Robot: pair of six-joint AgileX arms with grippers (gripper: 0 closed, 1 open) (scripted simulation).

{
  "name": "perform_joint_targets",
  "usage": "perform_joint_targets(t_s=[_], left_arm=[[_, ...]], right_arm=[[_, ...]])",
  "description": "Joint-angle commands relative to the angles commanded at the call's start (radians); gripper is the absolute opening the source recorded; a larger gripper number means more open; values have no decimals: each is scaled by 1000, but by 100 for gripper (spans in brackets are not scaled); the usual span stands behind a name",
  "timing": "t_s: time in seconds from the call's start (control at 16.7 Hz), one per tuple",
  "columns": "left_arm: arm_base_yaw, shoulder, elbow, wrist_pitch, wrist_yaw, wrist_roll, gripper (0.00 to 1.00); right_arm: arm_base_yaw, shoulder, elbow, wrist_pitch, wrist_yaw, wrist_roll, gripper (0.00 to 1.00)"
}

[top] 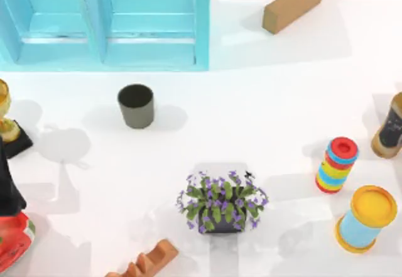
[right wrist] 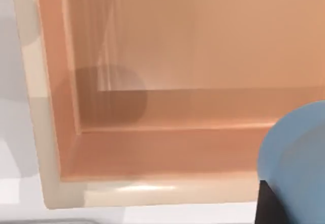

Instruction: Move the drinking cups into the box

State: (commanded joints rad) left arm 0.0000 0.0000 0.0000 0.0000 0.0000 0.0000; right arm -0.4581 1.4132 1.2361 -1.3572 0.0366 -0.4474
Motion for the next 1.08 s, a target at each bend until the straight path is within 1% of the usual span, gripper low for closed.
perform_joint_targets(t_s=[0.42, 0.84, 1.08], left_arm=[[0, 0, 0, 0, 0, 0, 100], [0, 0, 0, 0, 0, 0, 100], [0, 0, 0, 0, 0, 0, 100]], right_arm=[[2, 3, -18, 16, 0, -5, 0], [-29, 30, -212, 247, -2, -36, 0], [-32, 31, -228, 263, -1, -39, 0]])
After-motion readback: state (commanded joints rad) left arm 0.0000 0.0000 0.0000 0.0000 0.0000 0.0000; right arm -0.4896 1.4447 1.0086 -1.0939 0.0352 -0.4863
